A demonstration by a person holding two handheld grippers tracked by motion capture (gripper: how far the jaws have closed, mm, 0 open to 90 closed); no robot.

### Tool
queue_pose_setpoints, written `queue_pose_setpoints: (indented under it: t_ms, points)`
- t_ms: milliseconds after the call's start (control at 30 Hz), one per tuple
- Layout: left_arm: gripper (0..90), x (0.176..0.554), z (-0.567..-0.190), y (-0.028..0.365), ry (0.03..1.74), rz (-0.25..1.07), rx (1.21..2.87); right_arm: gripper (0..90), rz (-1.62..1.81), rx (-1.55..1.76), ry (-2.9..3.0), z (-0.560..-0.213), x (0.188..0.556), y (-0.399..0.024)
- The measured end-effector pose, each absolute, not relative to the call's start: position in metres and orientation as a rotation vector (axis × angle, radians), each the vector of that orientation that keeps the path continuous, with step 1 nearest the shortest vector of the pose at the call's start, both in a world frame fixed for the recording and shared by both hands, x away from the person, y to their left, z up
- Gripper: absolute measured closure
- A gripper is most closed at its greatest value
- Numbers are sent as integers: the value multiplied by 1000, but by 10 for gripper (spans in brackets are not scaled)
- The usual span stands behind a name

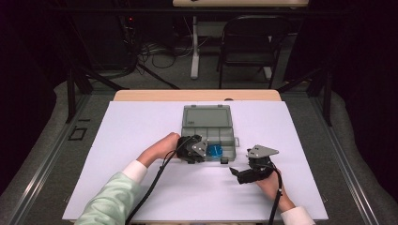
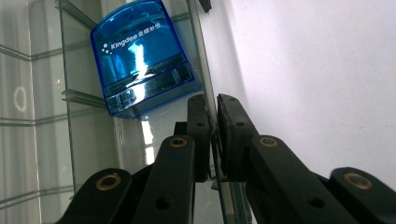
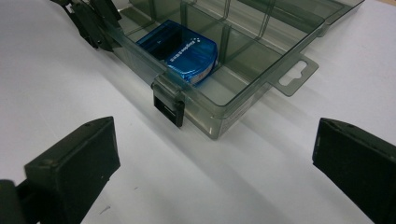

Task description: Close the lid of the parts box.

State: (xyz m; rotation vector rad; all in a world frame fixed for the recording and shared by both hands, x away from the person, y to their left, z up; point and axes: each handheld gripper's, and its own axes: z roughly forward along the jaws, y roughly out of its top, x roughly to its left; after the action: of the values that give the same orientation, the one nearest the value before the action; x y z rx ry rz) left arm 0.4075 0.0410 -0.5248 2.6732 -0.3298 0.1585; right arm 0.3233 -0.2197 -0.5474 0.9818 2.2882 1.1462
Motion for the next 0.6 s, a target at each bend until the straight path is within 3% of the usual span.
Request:
queue_pose_setpoints:
  t_ms: [600]
  points:
    - [845,409,-526,42,-294,141,2662,0,1180,1017,2232,-537,344,-224]
